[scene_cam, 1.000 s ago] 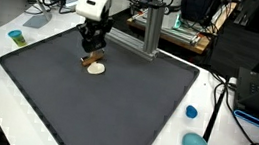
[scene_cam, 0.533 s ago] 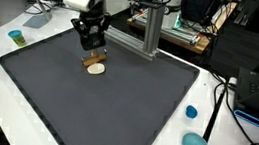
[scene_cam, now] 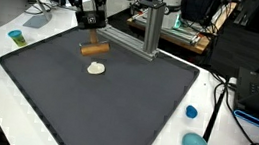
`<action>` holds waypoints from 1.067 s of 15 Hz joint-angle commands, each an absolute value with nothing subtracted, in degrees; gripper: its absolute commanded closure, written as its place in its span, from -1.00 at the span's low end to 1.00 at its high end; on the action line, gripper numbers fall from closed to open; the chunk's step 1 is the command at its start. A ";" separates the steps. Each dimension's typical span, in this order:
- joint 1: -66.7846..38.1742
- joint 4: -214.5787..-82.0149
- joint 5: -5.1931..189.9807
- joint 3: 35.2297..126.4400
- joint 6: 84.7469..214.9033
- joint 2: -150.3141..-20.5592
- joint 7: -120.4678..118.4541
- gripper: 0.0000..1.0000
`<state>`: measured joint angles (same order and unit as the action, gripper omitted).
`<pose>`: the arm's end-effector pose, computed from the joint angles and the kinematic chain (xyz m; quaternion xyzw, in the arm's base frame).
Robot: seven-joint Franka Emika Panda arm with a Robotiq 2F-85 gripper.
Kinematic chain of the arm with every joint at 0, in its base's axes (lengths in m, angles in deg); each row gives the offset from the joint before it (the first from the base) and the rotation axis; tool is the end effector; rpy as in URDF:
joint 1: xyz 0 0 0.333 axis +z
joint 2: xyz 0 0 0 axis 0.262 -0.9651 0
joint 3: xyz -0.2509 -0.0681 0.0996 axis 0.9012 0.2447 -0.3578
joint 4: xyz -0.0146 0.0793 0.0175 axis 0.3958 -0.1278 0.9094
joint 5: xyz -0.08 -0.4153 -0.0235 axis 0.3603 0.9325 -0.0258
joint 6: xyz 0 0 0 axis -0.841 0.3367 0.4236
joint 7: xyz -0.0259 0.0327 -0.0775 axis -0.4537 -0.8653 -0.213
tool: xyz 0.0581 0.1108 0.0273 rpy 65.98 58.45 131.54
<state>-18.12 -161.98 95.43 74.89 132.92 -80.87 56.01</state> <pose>0.6306 -0.0184 0.3380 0.8894 0.4552 -0.0214 0.0367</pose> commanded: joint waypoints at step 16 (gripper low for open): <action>-18.26 -161.45 89.21 75.17 133.15 -83.44 34.79 0.07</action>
